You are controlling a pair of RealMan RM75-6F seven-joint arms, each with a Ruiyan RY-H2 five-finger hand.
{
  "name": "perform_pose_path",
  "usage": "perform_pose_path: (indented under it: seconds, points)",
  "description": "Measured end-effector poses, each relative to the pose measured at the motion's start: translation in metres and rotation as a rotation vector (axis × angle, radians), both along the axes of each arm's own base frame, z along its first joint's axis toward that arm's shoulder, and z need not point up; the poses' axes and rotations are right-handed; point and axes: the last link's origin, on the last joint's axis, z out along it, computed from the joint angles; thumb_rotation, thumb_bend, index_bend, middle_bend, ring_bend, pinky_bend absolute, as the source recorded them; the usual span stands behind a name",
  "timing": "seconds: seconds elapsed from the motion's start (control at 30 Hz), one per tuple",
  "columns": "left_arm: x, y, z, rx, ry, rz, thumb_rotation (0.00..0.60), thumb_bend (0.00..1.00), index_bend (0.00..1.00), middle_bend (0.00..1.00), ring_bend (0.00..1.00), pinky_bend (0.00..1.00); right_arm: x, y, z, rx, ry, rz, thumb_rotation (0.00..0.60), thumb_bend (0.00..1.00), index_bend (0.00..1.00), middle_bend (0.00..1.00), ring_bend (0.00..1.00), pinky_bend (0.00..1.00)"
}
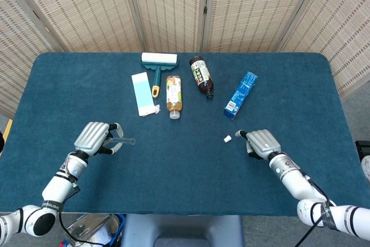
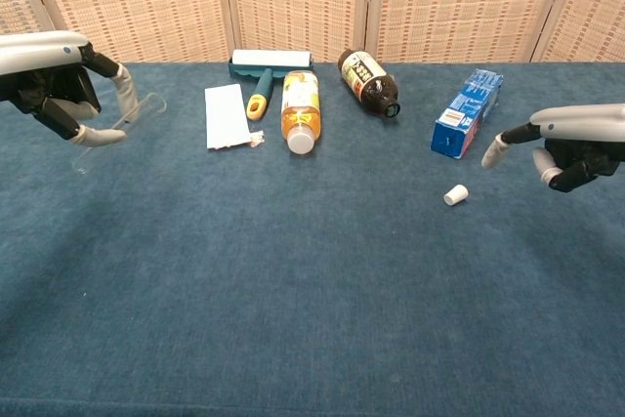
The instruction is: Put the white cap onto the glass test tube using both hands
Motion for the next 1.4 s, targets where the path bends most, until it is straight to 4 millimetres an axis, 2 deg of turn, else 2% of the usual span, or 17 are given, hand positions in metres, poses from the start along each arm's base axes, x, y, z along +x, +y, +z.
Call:
perform_pose_path:
  seconds: [0.27, 0.73, 1.03, 1.4]
  points:
    - [0.002, 0.000, -0.001, -0.005, 0.008, -0.002, 0.600, 0.40, 0.71, 1.00, 1.00, 1.00, -0.006, -0.010, -0.016, 0.029, 0.025, -0.036, 0.600, 1.00, 0.21, 1.00, 1.00, 1.00]
    - [0.002, -0.001, -0.005, -0.018, 0.013, 0.001, 0.600, 0.40, 0.71, 1.00, 1.00, 1.00, -0.009, -0.017, -0.029, 0.045, 0.047, -0.033, 0.600, 1.00, 0.21, 1.00, 1.00, 1.00]
    - [0.001, -0.001, -0.005, -0.021, 0.016, 0.006, 0.600, 0.40, 0.71, 1.00, 1.00, 1.00, 0.001, -0.016, -0.035, 0.057, 0.034, 0.007, 0.600, 1.00, 0.21, 1.00, 1.00, 1.00]
    - [0.000, -0.002, -0.006, -0.027, 0.016, 0.007, 0.600, 0.40, 0.71, 1.00, 1.00, 1.00, 0.022, 0.001, -0.029, 0.060, 0.007, 0.093, 0.600, 1.00, 0.21, 1.00, 1.00, 1.00]
